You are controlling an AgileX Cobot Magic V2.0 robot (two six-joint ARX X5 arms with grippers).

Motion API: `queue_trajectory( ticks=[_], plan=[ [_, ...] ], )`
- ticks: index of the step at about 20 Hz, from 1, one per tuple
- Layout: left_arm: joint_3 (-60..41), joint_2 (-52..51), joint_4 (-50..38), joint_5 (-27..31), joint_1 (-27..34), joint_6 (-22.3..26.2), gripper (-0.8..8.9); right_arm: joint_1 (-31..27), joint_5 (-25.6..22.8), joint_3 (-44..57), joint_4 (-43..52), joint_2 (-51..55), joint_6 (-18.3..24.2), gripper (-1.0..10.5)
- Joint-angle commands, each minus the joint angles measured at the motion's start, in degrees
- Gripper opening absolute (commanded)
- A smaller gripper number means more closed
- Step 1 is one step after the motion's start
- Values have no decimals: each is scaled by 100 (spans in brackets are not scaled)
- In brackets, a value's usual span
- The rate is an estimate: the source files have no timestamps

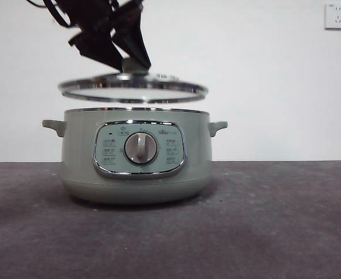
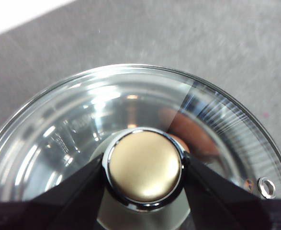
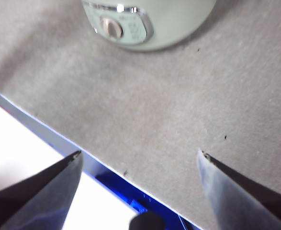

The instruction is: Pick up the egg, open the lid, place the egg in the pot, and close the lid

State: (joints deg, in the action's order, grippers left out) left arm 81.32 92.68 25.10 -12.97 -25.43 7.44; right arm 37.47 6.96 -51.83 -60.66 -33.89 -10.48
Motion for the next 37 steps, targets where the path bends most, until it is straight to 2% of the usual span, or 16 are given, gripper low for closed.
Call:
queue_trajectory(
  ticks=[1,5,14,20,21,24,25,32,37],
  plan=[
    [101,79,-302,-31,-7,50,-8,4,-79,70,-94,133,-138,405],
    [101,243,-420,0,-7,50,-8,4,-254,70,-404,232,-153,405],
    [101,514,-358,-2,-7,50,-8,4,-254,70,-393,229,-155,405],
    [101,527,28,-4,-4,46,9,4,-254,70,-352,229,-153,405],
    [101,527,72,-4,0,46,38,4,-254,70,-356,229,-153,405],
    [103,527,98,-9,37,24,331,4,-254,70,-363,229,-155,405],
    [105,525,98,-20,37,24,380,4,-254,70,-365,229,-155,405],
    [140,354,125,-48,39,22,378,4,-254,70,-363,229,-155,405],
    [140,-286,437,-48,125,20,378,4,-254,70,-343,229,-151,405]
  ],
)
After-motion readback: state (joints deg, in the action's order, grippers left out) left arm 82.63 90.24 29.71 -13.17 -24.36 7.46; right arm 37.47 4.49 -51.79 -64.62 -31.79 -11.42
